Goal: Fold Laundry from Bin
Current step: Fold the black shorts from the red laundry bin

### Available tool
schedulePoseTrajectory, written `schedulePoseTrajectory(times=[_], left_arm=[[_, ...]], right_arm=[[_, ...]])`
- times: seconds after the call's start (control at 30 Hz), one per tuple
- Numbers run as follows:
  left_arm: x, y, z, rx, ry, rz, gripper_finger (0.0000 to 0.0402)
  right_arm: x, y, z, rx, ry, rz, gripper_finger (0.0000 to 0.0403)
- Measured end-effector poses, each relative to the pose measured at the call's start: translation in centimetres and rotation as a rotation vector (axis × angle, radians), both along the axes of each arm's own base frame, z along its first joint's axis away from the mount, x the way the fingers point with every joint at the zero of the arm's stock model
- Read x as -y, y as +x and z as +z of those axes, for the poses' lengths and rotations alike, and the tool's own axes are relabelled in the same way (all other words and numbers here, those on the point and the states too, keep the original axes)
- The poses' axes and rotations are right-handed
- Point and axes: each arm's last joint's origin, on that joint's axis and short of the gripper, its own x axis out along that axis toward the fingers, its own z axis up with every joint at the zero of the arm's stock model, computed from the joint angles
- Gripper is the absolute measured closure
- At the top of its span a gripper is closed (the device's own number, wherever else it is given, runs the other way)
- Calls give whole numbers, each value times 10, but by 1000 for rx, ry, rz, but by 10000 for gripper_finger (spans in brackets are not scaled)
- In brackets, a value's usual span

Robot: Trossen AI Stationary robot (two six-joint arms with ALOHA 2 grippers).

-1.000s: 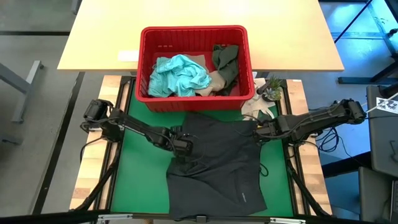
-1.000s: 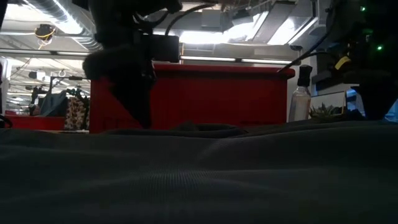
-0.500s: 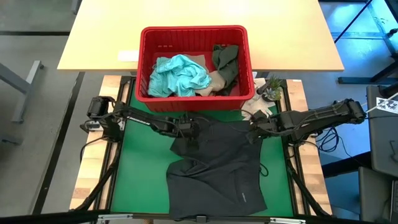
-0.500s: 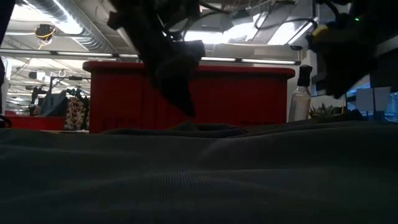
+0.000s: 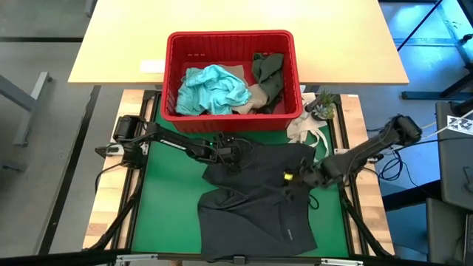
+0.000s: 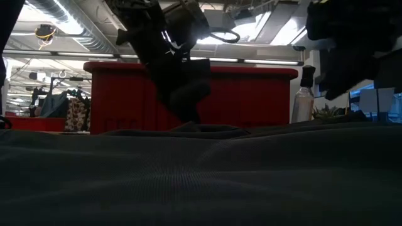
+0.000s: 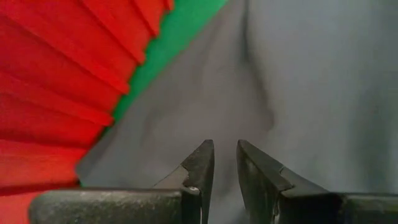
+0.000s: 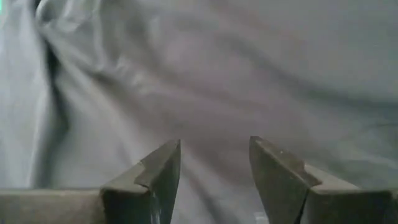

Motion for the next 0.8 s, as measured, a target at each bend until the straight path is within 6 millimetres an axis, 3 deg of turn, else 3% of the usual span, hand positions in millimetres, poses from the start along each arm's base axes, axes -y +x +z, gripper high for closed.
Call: schedulePoseTrajectory(times=[0.17,0.37,0.8], left_arm=[[-5,0,-3,-11,22,23,335],[-15,1,-12,-39,17,48,335],[-34,4,-35,-79,15,92,335]], right_arm=[[-38,11,-11,123,80,90,212],[-71,9,-18,222,93,149,212],[-110,-4,-76,-29,228,141,212]])
